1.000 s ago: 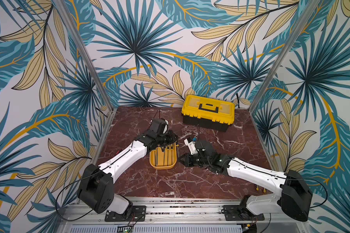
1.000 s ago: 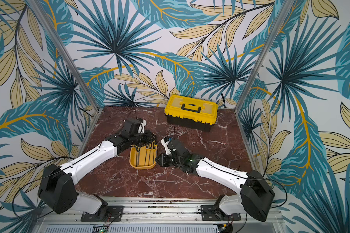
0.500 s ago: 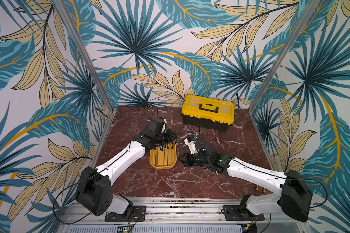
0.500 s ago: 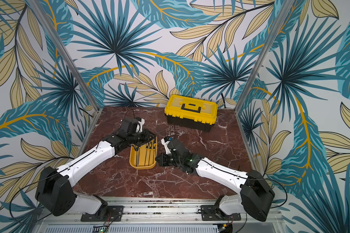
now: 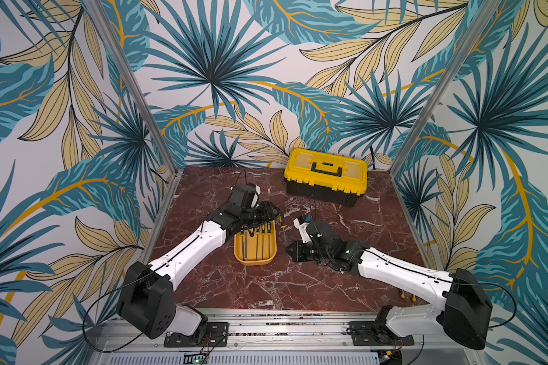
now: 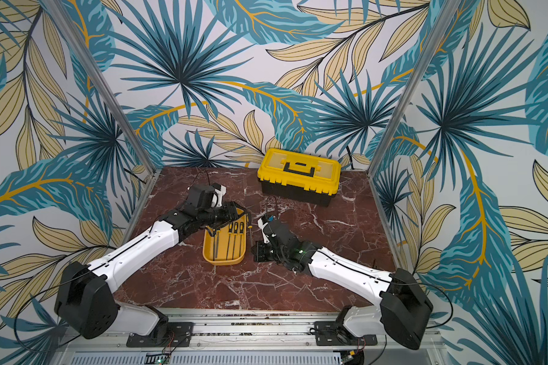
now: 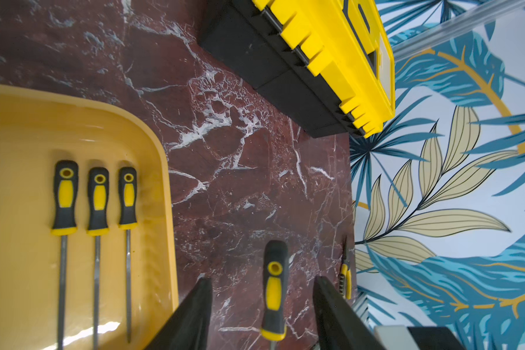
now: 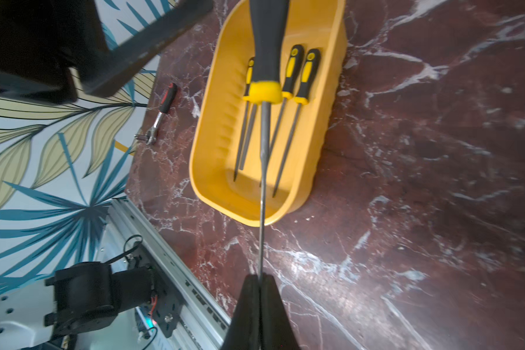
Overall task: Take the file tool out of the storage box
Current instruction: Pick up the file tool from the storage box, then place the file tool at the center of the board.
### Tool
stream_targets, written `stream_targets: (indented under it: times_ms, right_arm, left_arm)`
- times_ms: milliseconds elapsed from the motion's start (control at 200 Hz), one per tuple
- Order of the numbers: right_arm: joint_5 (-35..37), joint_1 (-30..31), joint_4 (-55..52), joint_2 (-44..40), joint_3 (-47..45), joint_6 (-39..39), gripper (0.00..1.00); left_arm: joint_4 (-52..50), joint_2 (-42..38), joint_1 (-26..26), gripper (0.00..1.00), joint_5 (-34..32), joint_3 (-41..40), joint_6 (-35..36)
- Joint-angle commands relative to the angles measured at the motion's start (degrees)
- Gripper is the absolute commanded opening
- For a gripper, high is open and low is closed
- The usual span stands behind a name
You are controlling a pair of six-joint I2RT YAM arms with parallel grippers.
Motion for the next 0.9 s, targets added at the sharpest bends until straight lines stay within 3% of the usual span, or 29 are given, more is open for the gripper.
stream_targets:
  times_ms: [0,205,461,896]
  right_arm:
    - [8.4,-1.0,-10.2,-3.1,1.3,-3.8,0.00]
    - [16.5,-6.9,-22.7,-6.9,0.8,-7.5,0.00]
    - [15.2,-17.4,-26.9,-9.7,-3.7,-11.7,0.00]
    - [14.5,-25.9,-29.4,2.1,0.9,-20.4,0.00]
  left_arm:
    - [-3.5,-3.0,1.1,0.74,0.0,2.3,3.7]
    - [-12.6,-4.7,1.3,1.00,-4.3,5.1,10.4]
    - [-16.2,-7.9,1.4,1.00,-5.0,3.7,15.0]
    - [-13.7,-11.3,1.4,1.00,-3.6,-1.2,17.4]
